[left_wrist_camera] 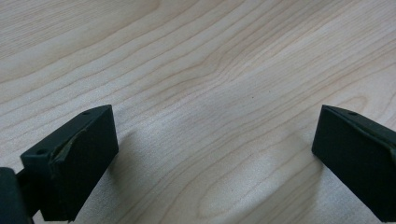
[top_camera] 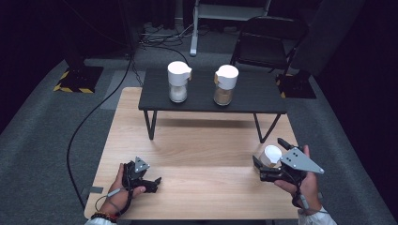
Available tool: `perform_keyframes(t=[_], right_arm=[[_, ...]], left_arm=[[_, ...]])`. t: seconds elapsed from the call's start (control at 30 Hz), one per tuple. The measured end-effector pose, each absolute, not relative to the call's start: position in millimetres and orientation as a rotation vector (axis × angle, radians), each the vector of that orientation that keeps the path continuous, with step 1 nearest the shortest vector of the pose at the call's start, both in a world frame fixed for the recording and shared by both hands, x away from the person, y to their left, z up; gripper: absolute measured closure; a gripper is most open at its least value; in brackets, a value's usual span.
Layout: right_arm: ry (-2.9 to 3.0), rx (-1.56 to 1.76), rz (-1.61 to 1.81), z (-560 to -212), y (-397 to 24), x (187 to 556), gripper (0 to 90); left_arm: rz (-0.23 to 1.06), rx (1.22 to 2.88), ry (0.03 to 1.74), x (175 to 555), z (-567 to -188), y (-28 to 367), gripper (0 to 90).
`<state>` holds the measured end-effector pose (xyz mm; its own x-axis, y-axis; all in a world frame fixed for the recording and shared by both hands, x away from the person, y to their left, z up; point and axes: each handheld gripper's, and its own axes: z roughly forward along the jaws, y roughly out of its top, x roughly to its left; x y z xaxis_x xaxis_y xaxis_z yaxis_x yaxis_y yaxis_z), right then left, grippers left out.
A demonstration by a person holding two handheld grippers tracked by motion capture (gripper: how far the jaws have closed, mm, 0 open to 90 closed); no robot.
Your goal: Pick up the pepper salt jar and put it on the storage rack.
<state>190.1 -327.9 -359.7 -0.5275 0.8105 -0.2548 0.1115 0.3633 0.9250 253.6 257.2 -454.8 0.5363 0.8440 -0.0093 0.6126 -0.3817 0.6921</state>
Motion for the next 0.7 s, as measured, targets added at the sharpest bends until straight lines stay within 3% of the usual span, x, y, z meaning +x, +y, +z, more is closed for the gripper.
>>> perform_keyframes(t=[0.7], right_arm=[[1.950,0.777,1.059,-397.8,-339.1,170.0,0.2]], left_arm=[[0.460,2.126,1.173,253.7,-454.7,257.2,0.1]])
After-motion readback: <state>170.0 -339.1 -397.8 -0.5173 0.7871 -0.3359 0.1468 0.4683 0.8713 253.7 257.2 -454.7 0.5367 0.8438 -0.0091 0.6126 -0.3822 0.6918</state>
